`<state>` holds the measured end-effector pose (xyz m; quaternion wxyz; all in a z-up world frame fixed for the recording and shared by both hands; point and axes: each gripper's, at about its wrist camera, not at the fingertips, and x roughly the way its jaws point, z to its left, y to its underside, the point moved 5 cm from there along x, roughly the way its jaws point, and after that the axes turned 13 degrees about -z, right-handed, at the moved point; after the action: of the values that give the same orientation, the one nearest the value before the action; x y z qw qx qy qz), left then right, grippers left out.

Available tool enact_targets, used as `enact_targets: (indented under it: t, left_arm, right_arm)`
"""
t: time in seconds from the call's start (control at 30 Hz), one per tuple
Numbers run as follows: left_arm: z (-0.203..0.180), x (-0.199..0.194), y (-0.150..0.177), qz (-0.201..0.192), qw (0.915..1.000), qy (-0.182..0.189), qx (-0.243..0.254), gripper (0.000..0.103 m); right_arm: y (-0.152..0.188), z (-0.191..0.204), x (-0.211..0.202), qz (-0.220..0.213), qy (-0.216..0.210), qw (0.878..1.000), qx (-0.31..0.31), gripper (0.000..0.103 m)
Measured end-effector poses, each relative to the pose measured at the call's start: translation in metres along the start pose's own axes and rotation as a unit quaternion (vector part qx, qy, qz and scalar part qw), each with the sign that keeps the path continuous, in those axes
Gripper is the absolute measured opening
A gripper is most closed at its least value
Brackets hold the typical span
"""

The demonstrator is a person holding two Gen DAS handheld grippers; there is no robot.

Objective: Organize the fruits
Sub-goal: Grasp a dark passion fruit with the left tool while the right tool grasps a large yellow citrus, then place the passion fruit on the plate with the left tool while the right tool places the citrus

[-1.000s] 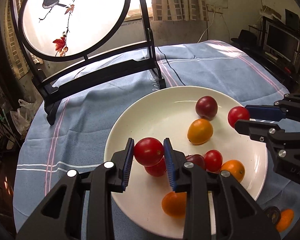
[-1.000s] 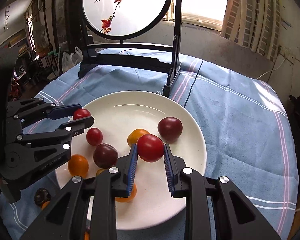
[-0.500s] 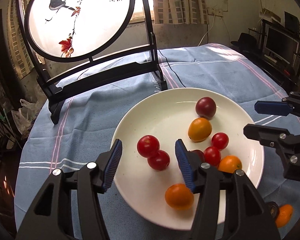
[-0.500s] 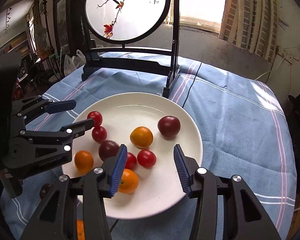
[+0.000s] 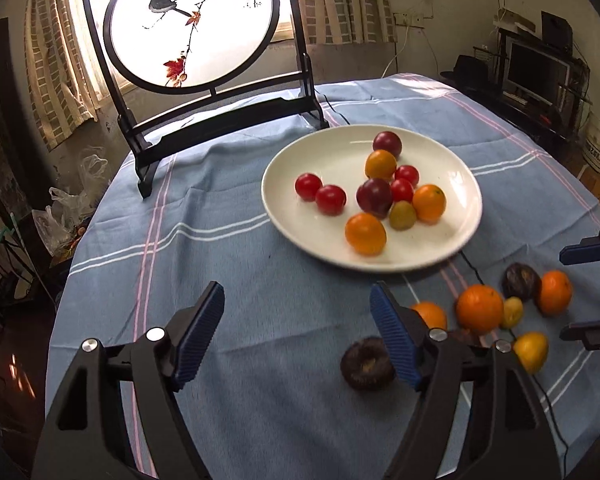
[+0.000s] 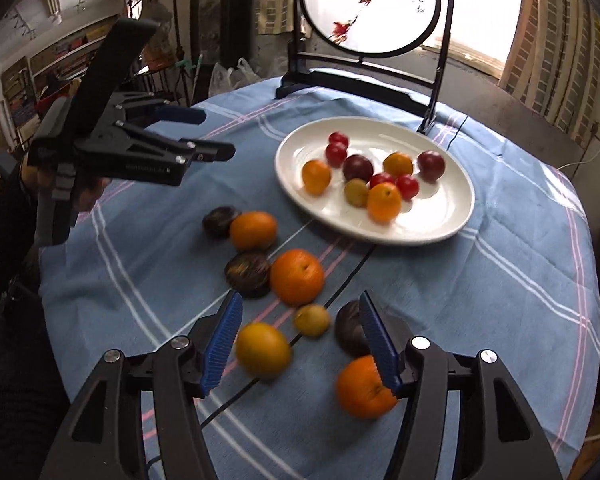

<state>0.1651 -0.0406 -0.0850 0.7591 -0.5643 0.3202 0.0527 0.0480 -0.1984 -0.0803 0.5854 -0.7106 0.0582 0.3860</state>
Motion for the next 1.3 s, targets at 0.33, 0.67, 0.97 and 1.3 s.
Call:
enact_targets:
  t: [0.33,0.67,0.97,1.3]
  left_arm:
    - [-0.027,-0.007,0.054,0.043,0.9962,0.057,0.049,0.075]
    - [-0.049,0.027,0.052,0.055,0.9891,0.122,0.062,0.074]
    - [-0.044,0.011,0.046,0.051,0.9893,0.126,0.053,0.041]
    - [-0.036,-0.017,-0.053,-0.047,0.9963,0.069,0.024,0.041]
  right_arm:
    - [0.045,0.020,0.025,0.060,-0.014,0.998,0.005,0.040]
    - [0.041,0.018,0.012,0.042,-0.011,0.999,0.003,0.036]
    - [0.038,0.014,0.009,0.038,-0.011,0.999,0.004,0.036]
    - [-0.038,-0.012,-0.009,-0.039,0.028,0.999,-0.009,0.036]
